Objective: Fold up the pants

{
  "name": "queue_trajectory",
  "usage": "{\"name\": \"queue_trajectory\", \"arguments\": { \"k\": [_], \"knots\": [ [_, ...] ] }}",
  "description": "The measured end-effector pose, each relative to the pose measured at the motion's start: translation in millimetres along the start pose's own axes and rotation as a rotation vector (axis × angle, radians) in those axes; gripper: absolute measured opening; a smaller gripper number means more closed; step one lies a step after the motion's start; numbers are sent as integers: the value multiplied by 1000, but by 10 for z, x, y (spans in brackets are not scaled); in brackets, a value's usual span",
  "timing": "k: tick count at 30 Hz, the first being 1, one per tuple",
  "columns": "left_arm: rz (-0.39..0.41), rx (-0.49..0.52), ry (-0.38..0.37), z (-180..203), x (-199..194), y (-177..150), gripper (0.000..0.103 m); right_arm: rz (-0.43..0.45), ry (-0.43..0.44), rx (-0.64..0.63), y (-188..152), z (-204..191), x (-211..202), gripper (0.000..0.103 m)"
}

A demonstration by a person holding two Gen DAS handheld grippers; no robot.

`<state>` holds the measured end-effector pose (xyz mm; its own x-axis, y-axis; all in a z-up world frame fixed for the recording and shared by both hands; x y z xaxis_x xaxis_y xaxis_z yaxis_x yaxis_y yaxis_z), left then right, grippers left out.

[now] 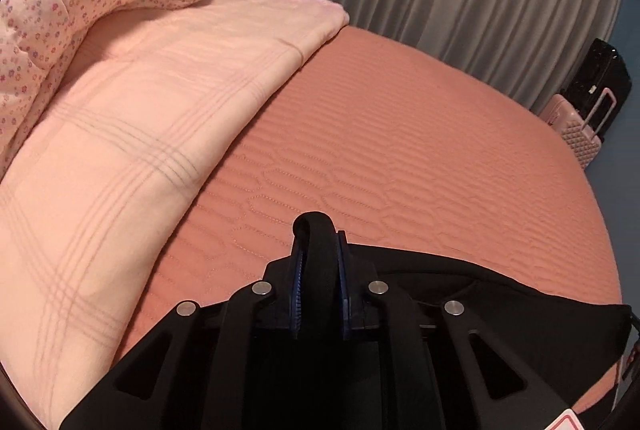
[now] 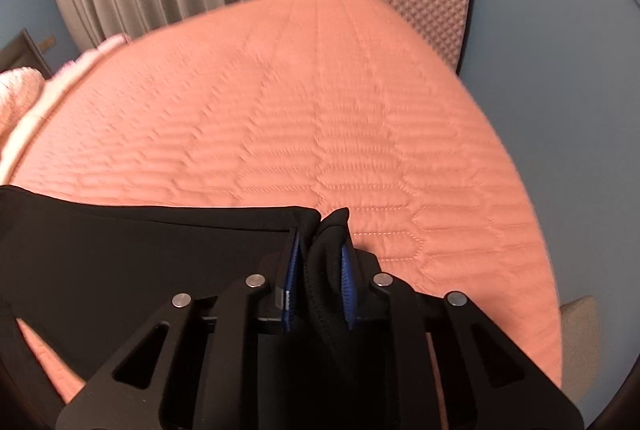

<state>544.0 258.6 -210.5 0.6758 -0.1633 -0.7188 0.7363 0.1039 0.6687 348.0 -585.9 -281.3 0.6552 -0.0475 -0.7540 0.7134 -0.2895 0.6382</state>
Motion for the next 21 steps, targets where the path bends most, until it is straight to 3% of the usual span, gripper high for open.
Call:
{"name": "queue_trajectory", "arguments": {
  "k": [5,11,15,21],
  "knots": [
    [89,1,-94,97,-1070,-107,12,77,78,-68,-28,-153,-866,17],
    [109,-7,-136,39,-2238,-778,12,126,126,-188,-518,-271,-2064,17],
    [38,11,-87,-186,-2499,-1454,12,54,103,-220,-1091,-149,-2366,17],
    [-53,36,0,-589,-2217,-2398,14,-83,62,-171,-2005,136,-2251,17]
  ]
}}
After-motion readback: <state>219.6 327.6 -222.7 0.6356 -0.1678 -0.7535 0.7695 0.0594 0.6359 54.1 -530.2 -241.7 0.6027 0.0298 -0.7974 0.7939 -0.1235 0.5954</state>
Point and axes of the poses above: each gripper's, at about its wrist camera, not at the fingertips, and x roughly the way its jaws point, z to its right, y to its top, the point moved 7 cm from there along x, roughly the way its jaws point, and after that the axes turned 3 degrees about x, right-handed, at the moved point
